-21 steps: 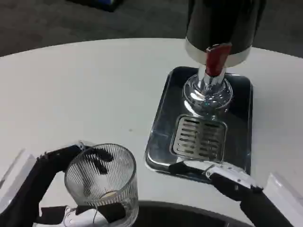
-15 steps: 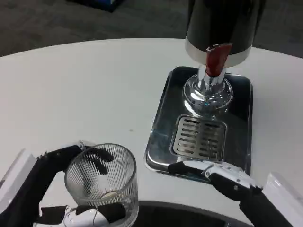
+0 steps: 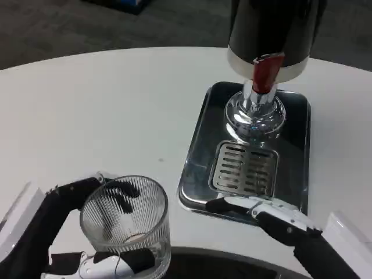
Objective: Grasp the cup under the faucet to collect the drink, then remove the cup.
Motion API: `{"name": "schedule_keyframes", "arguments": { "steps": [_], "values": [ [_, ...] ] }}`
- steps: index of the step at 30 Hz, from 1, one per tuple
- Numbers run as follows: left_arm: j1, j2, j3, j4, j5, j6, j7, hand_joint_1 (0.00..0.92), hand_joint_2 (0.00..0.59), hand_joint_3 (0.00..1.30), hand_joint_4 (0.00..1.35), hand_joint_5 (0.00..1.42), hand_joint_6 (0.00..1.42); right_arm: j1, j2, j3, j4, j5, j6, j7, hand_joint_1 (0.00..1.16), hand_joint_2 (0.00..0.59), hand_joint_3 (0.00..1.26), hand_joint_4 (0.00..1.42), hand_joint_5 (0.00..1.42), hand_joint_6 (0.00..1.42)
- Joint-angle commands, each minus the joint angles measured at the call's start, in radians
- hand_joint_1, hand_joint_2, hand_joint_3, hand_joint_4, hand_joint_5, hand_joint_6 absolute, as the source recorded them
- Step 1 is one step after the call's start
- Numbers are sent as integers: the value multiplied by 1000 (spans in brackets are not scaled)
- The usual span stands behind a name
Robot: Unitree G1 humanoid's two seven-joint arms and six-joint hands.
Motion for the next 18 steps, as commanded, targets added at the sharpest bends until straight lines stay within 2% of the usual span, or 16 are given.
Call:
{"name": "schedule_keyframes", "arguments": {
  "steps": [1, 6, 18],
  "values": [
    [-18, 0, -5, 17, -8, -23, 7, 697, 59, 788, 815, 914, 746, 12, 7, 8, -2, -6, -1, -3, 540, 438, 268, 219, 184, 113],
    [-42, 5, -4, 51, 9, -34, 15, 697, 59, 792, 815, 912, 746, 13, 12, 11, -4, -10, 0, -7, 540, 438, 268, 219, 184, 113],
    [-181, 20, -17, 234, 136, -150, 96, 706, 61, 784, 819, 902, 722, 38, 16, -13, -21, 0, -5, -9, 540, 438, 268, 219, 184, 113]
  ]
}}
